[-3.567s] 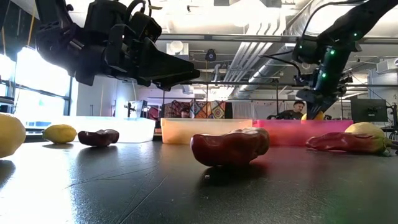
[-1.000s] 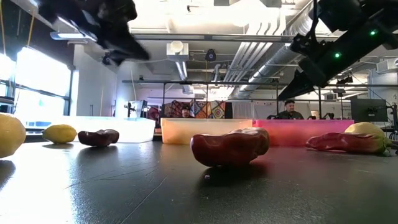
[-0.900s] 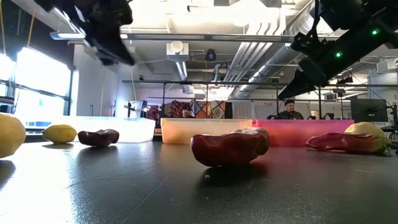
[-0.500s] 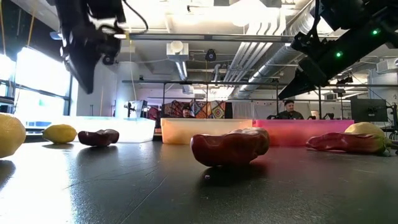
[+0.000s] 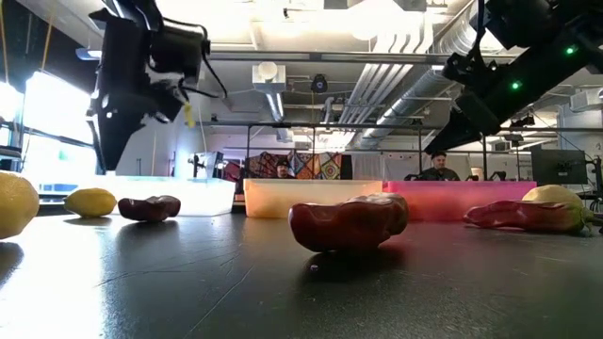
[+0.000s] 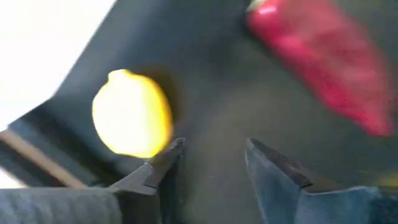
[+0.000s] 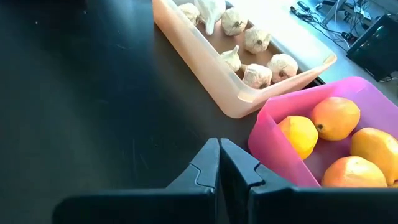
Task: Sort produce into baskets
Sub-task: Put the yellow lemon into the pink bin
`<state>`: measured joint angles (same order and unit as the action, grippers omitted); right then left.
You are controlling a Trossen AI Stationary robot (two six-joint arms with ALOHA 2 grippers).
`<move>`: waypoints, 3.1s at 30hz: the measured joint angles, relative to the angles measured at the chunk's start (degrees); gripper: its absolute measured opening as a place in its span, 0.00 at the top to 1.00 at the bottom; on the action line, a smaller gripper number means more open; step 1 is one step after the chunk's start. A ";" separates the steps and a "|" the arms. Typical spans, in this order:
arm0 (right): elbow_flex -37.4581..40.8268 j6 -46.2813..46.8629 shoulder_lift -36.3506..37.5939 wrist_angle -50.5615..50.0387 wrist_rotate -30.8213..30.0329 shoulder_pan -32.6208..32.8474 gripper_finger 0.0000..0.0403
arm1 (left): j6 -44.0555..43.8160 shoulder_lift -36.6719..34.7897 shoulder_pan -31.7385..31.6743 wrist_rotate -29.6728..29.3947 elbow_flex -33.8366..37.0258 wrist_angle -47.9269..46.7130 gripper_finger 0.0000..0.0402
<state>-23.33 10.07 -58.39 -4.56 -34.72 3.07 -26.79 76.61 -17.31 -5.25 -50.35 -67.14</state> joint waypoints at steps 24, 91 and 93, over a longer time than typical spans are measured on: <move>0.01 0.00 -0.02 -0.39 0.00 0.00 1.00 | 2.74 7.66 -7.27 -8.89 6.11 1.37 0.40; -20.40 -10.23 -21.97 23.74 26.00 2.88 0.49 | 33.81 3.33 10.39 19.53 11.08 77.19 0.69; -22.17 -10.08 -23.80 23.70 24.14 3.42 0.41 | 35.02 3.62 11.35 17.53 11.04 79.51 0.69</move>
<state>-45.50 -0.02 -82.19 19.13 -10.58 6.49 8.23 80.23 -5.97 12.28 -39.31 12.36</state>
